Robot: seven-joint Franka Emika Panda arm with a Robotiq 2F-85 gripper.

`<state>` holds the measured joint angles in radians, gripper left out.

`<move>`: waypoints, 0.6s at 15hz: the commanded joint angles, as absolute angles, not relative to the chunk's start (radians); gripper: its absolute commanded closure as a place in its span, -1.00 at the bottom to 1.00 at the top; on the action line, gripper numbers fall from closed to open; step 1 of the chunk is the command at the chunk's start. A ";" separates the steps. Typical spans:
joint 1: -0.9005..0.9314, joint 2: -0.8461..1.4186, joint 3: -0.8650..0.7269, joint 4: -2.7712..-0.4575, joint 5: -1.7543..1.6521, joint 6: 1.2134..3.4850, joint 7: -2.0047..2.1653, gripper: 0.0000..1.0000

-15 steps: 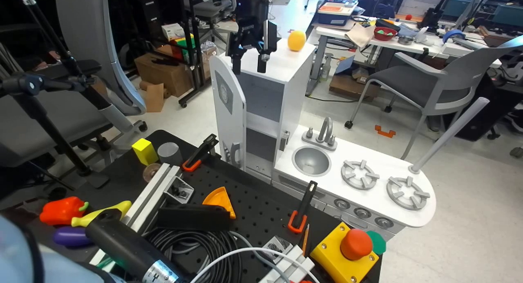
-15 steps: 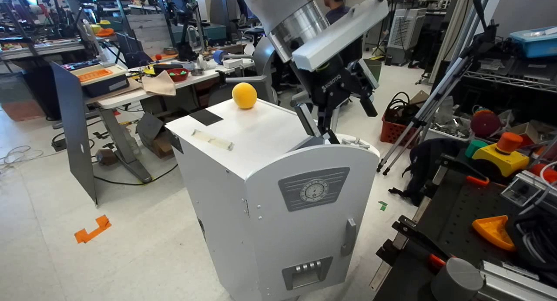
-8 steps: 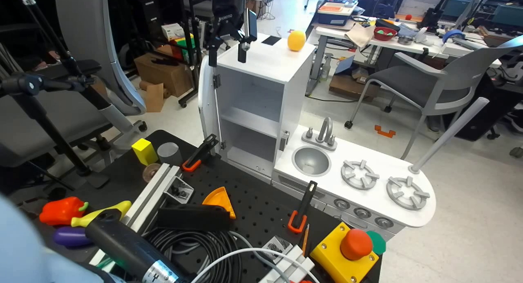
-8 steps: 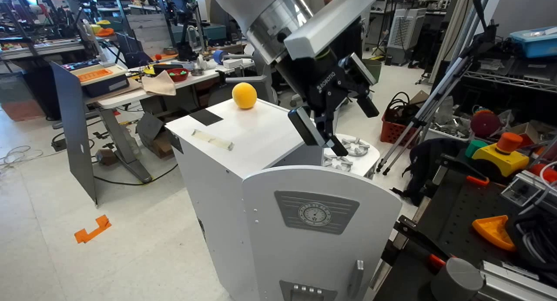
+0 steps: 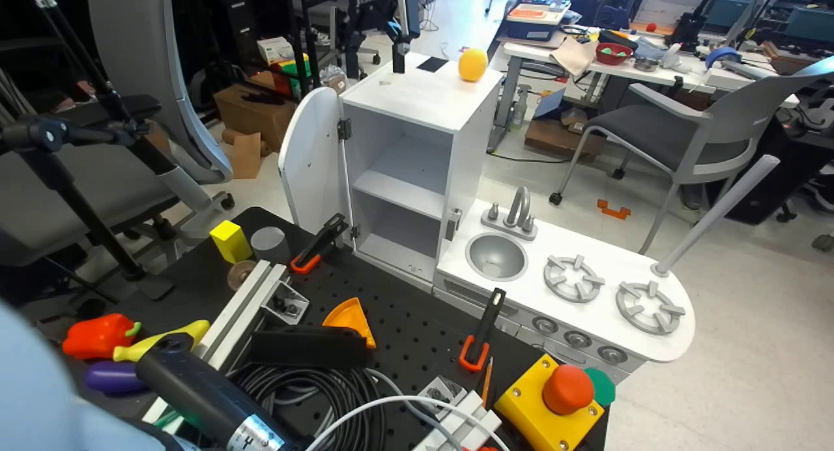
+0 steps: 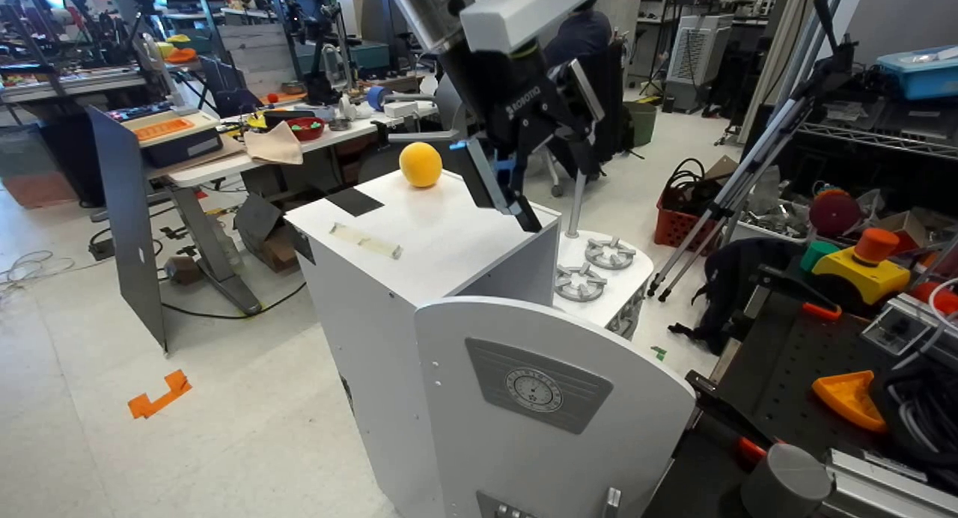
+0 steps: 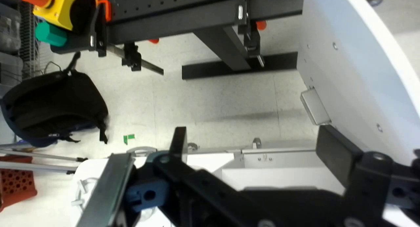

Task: Open the cabinet door

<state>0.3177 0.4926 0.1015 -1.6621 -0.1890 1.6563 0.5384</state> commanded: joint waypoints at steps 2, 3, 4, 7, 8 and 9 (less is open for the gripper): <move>0.322 0.326 0.090 -1.801 -0.216 1.870 0.604 -1.00; 0.321 0.292 0.091 -1.828 -0.224 1.916 0.617 -1.00; 0.320 0.265 0.092 -1.852 -0.236 1.965 0.633 -1.00; 0.314 0.188 0.095 -1.927 -0.289 2.119 0.686 -1.00; 0.313 0.166 0.095 -1.954 -0.318 2.173 0.705 -1.00; 0.305 0.235 0.109 -1.864 -0.273 2.073 0.664 -1.00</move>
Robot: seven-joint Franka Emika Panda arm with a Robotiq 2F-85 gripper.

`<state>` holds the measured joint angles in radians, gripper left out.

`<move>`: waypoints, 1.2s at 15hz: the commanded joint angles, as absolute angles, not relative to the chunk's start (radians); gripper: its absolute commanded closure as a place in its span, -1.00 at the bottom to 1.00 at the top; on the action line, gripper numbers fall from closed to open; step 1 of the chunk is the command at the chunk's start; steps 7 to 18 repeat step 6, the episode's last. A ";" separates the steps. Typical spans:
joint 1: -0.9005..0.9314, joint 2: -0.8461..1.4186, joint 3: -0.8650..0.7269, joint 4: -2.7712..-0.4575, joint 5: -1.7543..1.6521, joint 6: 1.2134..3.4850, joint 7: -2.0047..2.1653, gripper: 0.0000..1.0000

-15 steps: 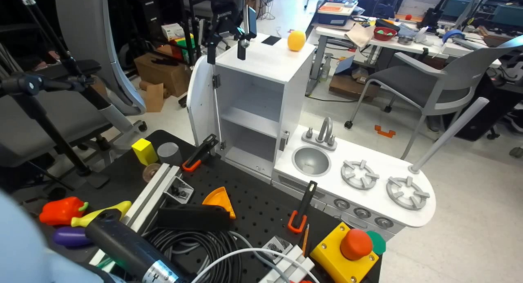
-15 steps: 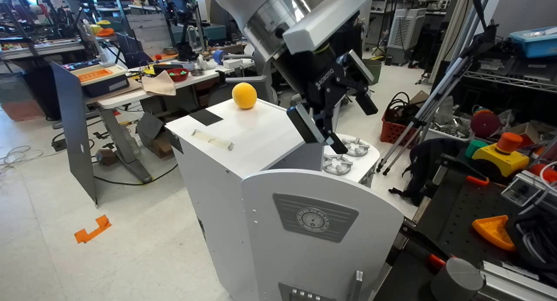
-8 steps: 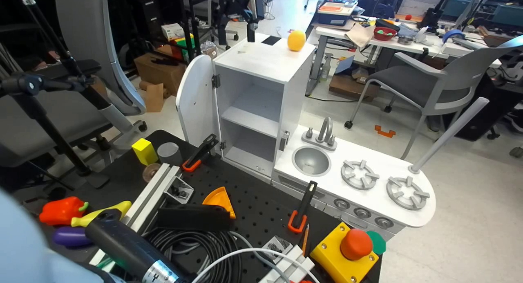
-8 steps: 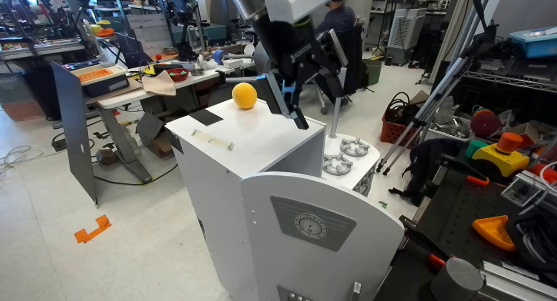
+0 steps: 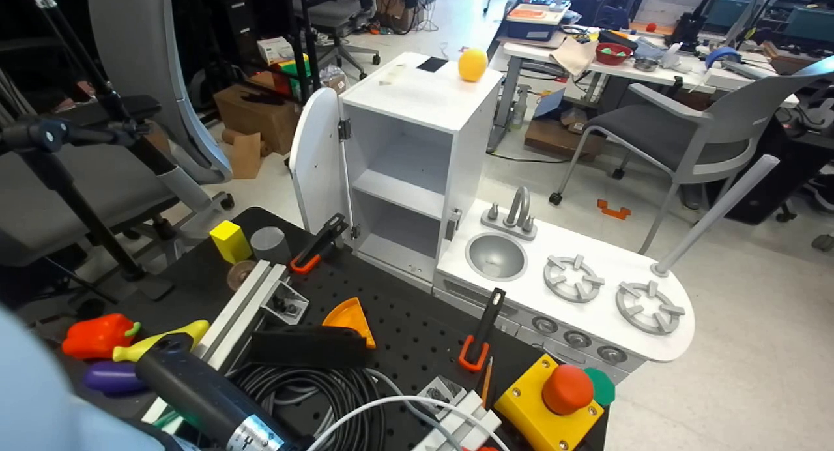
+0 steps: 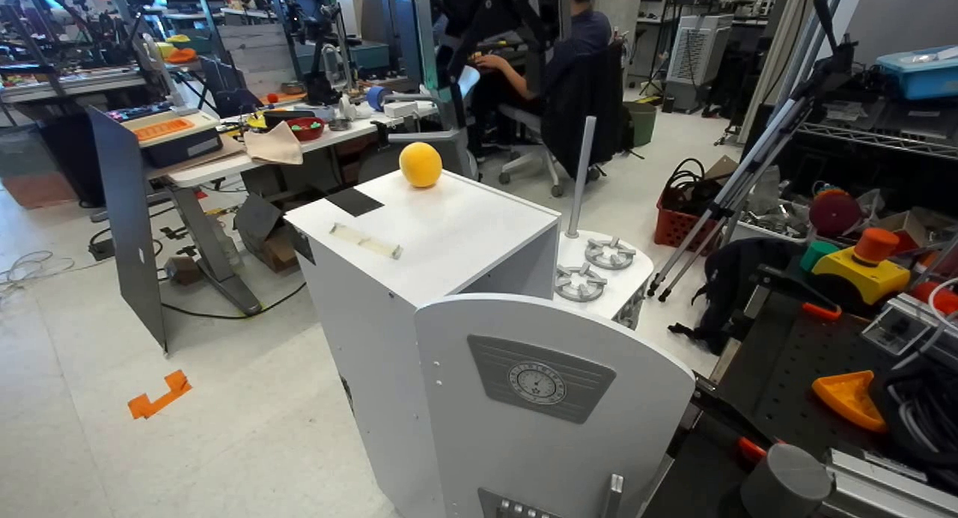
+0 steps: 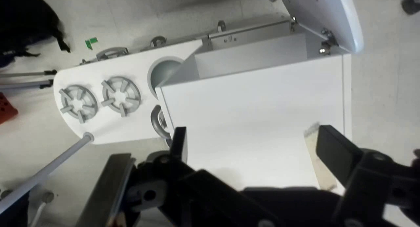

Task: Open the cabinet door

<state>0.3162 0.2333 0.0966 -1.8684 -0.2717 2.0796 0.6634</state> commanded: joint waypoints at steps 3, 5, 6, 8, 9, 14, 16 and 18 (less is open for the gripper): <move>0.304 0.223 0.111 -1.878 -0.278 2.082 0.669 -1.00; 0.304 0.230 0.111 -1.877 -0.278 2.082 0.669 -1.00; 0.304 0.231 0.110 -1.877 -0.278 2.082 0.669 -1.00; 0.304 0.231 0.110 -1.877 -0.278 2.082 0.669 -1.00; 0.304 0.231 0.110 -1.877 -0.278 2.082 0.669 -1.00; 0.304 0.231 0.110 -1.877 -0.278 2.082 0.669 -1.00; 0.304 0.231 0.110 -1.877 -0.278 2.082 0.669 -1.00; 0.304 0.231 0.110 -1.877 -0.278 2.082 0.669 -1.00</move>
